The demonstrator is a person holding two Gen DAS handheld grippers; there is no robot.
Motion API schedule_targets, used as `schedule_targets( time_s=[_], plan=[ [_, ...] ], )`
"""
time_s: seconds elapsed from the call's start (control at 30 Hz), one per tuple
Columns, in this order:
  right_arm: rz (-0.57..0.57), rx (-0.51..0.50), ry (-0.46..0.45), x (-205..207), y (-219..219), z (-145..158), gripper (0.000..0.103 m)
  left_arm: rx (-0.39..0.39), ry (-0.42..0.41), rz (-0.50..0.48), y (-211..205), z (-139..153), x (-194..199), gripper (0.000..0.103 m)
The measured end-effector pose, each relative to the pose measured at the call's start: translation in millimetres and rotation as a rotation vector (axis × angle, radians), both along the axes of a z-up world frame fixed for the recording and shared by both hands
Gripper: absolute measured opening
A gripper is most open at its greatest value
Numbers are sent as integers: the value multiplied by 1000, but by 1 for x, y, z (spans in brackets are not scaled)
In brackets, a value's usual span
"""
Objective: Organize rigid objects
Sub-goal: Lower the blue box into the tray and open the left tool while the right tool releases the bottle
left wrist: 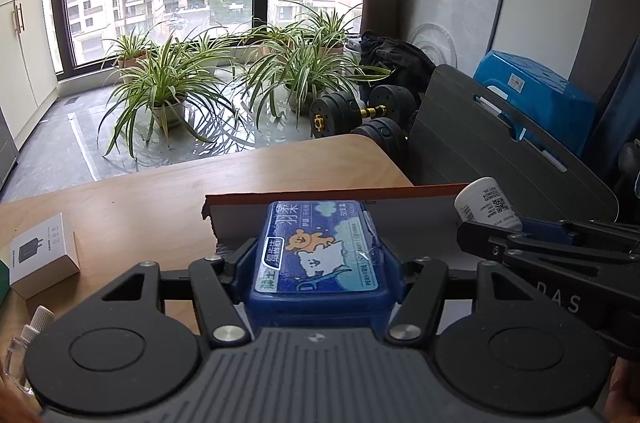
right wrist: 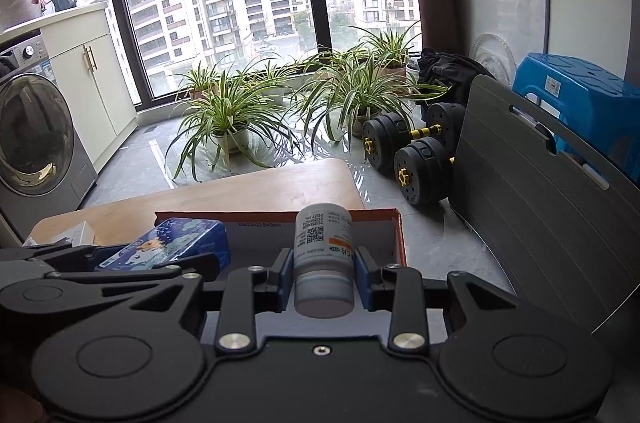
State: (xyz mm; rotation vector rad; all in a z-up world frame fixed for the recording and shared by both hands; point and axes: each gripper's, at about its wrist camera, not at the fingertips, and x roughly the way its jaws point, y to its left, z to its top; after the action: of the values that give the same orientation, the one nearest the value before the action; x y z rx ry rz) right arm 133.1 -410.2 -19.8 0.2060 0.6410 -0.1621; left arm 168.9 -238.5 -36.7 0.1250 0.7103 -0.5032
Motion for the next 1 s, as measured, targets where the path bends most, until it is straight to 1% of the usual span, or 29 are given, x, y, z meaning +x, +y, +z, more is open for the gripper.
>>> schedule_targets(
  time_s=[0.7,0.73,0.8,0.87,0.9,0.93,0.97,1.0],
  plan=[
    [-16,-13,-10,2,-4,1,41,1,18,-11,-5,-5,3,63],
    [-21,-18,-17,1,-4,2,41,-3,22,-14,-5,-6,4,63],
    [-30,-22,-25,1,-6,4,42,-9,27,-13,-4,-7,4,68],
    [-38,-14,-30,0,-9,4,47,-19,29,-10,-2,-7,5,71],
    [-45,-16,-35,-1,-10,5,53,-21,31,-5,-1,-6,5,74],
    [-52,-19,-42,-2,-12,6,64,-23,31,-2,0,-5,4,76],
    [-62,-28,-50,-4,-12,8,69,-25,32,-2,2,-4,4,78],
    [-68,-37,-57,-6,-13,10,77,-28,31,-3,4,-2,3,80]
  ],
)
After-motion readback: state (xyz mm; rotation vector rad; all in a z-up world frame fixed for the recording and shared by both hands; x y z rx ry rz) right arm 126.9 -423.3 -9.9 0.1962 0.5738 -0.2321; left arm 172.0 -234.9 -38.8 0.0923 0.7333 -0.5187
